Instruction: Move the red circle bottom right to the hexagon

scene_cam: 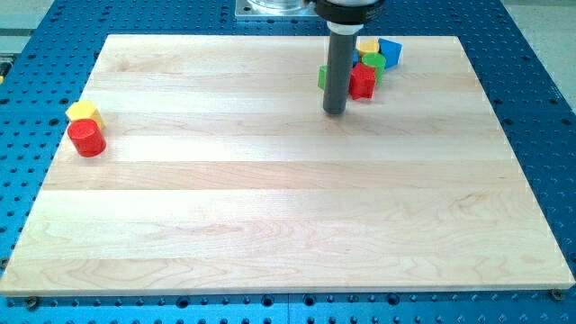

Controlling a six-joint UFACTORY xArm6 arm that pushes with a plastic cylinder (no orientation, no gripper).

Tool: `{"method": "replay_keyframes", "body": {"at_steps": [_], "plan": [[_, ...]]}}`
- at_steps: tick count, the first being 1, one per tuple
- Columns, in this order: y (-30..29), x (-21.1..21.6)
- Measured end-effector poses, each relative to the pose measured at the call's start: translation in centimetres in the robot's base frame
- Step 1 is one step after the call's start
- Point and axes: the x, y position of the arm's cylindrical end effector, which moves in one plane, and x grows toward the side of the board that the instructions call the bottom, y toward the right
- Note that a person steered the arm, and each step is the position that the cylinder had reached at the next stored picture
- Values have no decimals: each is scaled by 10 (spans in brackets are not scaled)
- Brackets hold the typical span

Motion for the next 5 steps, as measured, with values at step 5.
{"method": "replay_keyframes", "body": {"at_steps": [5], "plan": [[-290,88]]}}
